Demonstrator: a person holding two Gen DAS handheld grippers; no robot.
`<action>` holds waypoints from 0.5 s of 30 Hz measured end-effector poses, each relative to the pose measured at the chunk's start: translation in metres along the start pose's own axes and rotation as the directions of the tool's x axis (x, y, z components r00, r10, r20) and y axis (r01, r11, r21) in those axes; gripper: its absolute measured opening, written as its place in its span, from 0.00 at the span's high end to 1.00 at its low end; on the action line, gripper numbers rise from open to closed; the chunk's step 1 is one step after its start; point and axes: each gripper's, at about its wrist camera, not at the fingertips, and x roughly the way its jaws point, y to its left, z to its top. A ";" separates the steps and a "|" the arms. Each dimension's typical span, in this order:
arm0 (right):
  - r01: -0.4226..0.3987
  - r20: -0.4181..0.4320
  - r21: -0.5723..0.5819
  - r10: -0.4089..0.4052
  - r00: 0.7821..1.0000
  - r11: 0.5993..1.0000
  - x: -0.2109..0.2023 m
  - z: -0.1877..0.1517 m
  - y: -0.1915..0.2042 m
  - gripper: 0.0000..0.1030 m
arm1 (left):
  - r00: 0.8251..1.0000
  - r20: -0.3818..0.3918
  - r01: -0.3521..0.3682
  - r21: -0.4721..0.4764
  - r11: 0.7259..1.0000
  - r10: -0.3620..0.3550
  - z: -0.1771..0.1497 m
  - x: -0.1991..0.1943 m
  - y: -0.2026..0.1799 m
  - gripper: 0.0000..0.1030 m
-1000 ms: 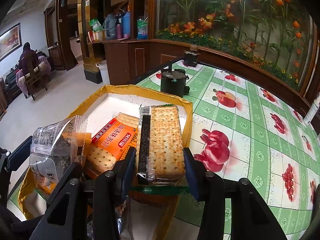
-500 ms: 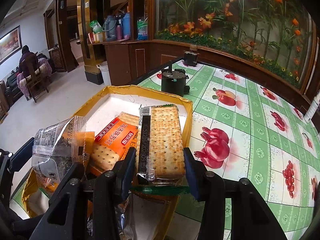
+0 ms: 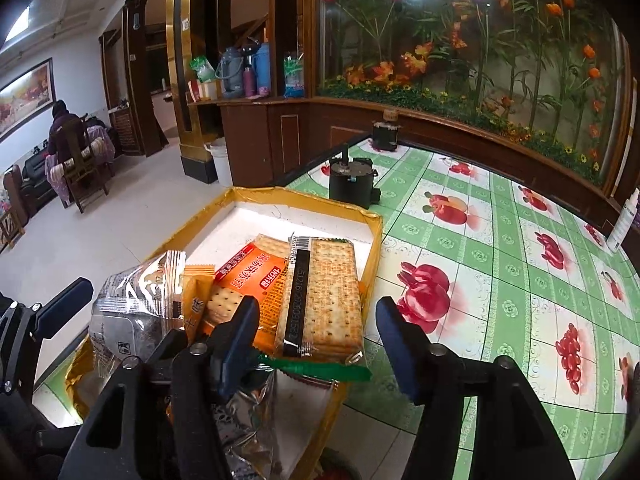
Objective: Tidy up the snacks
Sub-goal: 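Open both grippers to release the candy bag and cracker biscuit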
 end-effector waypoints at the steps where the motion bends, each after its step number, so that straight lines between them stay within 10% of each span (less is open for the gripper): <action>1: -0.004 0.004 0.003 0.004 1.000 1.000 -0.003 -0.001 -0.001 0.37 | 1.000 0.004 -0.002 0.004 1.000 0.002 0.000 -0.002 -0.001 0.20; 15: -0.027 0.021 0.015 0.027 0.999 1.000 -0.023 -0.012 -0.010 0.36 | 1.000 0.012 -0.025 0.034 0.999 0.025 -0.004 -0.021 -0.020 0.20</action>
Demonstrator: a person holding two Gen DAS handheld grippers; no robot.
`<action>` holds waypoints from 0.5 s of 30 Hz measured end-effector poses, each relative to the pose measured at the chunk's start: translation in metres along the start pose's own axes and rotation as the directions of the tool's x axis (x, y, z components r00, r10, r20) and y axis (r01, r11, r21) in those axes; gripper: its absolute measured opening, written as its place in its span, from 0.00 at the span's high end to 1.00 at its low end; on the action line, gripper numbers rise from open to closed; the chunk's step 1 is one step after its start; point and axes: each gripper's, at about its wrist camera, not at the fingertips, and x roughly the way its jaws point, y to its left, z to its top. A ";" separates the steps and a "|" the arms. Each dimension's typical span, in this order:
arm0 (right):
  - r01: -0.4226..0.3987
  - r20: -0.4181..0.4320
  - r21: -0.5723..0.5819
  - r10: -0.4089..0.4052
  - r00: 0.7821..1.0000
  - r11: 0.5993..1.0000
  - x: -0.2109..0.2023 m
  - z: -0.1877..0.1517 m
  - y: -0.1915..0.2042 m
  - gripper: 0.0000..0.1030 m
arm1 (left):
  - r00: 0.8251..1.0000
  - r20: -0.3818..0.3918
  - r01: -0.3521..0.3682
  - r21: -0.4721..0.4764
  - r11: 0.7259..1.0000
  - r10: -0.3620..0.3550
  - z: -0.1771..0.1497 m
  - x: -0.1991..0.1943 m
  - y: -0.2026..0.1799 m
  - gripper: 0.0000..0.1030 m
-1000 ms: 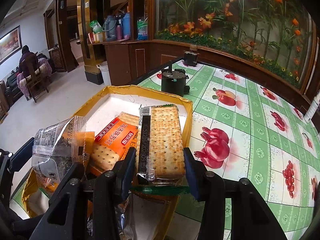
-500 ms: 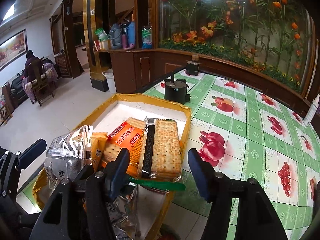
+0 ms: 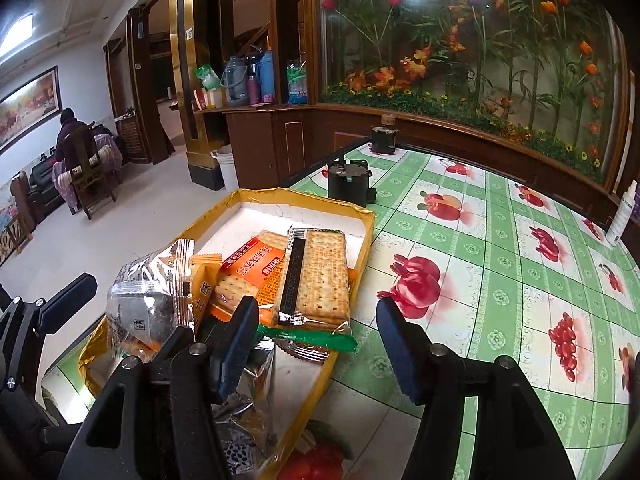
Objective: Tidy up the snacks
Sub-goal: 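Open both grippers to release the candy bag and cracker biscuit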
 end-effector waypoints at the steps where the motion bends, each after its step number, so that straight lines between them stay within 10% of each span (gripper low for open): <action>1: -0.002 0.002 0.001 0.002 1.000 1.000 -0.002 -0.001 0.000 0.36 | 1.000 0.000 0.001 0.000 1.000 -0.001 0.000 -0.001 -0.001 0.19; 15: 0.001 0.021 0.021 -0.001 1.000 1.000 -0.025 -0.014 -0.015 0.32 | 1.000 0.006 -0.003 0.037 0.999 0.002 -0.003 -0.018 -0.020 0.13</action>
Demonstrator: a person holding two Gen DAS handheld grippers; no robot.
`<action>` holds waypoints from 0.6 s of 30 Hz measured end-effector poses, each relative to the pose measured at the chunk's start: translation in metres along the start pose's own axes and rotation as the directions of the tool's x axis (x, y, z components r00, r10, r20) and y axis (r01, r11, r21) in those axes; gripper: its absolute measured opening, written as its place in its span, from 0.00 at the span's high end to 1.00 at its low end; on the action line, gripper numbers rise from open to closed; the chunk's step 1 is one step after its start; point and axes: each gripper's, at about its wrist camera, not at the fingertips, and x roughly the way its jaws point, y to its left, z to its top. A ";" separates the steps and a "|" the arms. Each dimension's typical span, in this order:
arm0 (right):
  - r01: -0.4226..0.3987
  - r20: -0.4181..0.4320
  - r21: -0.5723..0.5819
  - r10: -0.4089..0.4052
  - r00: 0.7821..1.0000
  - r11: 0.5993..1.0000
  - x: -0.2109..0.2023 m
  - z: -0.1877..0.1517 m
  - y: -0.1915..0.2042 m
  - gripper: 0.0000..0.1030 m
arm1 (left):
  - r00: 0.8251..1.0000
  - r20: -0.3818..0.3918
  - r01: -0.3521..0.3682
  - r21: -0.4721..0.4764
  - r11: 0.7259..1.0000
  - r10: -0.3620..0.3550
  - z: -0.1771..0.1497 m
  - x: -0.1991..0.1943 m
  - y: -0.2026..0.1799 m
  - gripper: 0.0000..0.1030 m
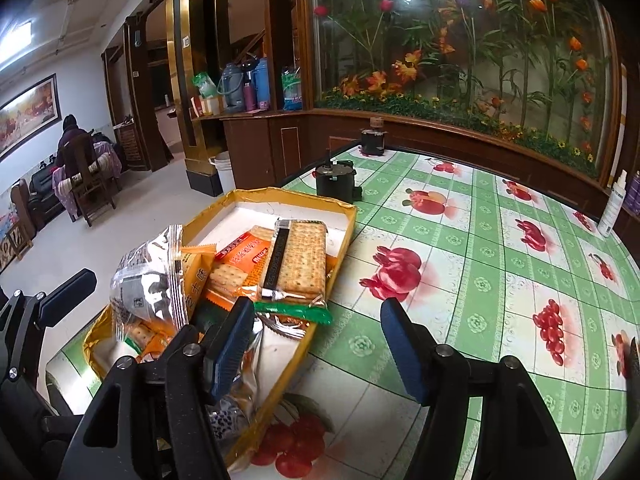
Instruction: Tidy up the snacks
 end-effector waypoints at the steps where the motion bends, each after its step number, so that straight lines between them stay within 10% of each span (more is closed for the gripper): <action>1: -0.001 0.002 0.001 0.001 1.000 1.000 -0.002 -0.001 -0.001 0.32 | 1.000 0.001 -0.002 0.002 1.000 0.002 0.000 -0.001 -0.002 0.13; 18: 0.005 0.041 0.058 -0.008 0.999 0.998 -0.042 -0.037 -0.032 0.13 | 1.000 0.006 0.005 0.028 1.000 -0.005 -0.010 -0.023 -0.020 0.02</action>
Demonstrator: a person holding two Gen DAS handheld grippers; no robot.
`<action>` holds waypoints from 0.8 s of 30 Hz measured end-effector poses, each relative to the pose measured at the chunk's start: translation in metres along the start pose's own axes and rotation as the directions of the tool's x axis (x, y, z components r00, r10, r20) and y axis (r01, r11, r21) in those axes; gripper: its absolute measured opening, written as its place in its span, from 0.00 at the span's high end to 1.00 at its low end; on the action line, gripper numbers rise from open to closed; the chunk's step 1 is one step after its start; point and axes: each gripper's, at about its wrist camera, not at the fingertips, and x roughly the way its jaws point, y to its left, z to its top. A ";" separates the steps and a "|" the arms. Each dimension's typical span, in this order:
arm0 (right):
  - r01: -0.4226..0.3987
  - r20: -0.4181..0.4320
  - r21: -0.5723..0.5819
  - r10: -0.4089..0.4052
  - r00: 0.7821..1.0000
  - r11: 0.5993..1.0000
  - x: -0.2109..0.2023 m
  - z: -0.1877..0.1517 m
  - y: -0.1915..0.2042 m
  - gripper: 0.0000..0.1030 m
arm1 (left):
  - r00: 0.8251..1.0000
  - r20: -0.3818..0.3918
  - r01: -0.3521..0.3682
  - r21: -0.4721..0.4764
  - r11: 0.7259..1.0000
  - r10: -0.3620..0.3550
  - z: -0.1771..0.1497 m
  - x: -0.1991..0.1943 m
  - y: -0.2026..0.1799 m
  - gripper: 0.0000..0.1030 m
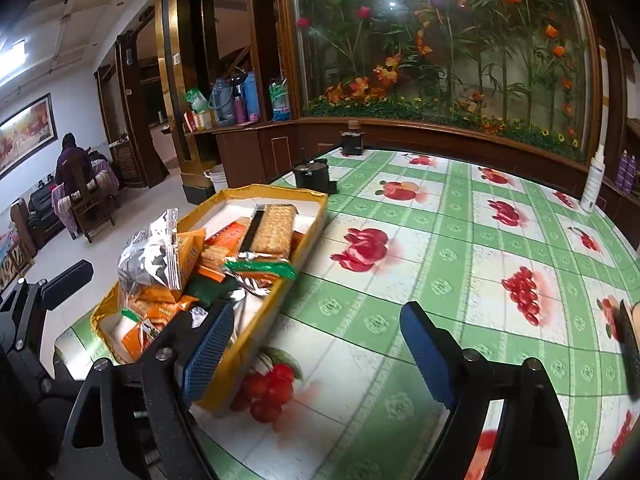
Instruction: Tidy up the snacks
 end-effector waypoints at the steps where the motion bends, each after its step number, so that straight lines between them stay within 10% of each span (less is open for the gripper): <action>1: 0.004 -0.001 0.001 -0.004 1.000 1.000 -0.002 -0.002 -0.002 0.12 | 1.000 0.001 0.001 0.003 1.000 -0.001 0.000 0.001 0.000 0.01; 24: 0.032 -0.019 0.058 -0.031 0.999 0.998 -0.034 -0.045 -0.032 0.06 | 0.994 -0.030 0.104 -0.048 0.993 -0.105 -0.034 -0.024 0.012 0.00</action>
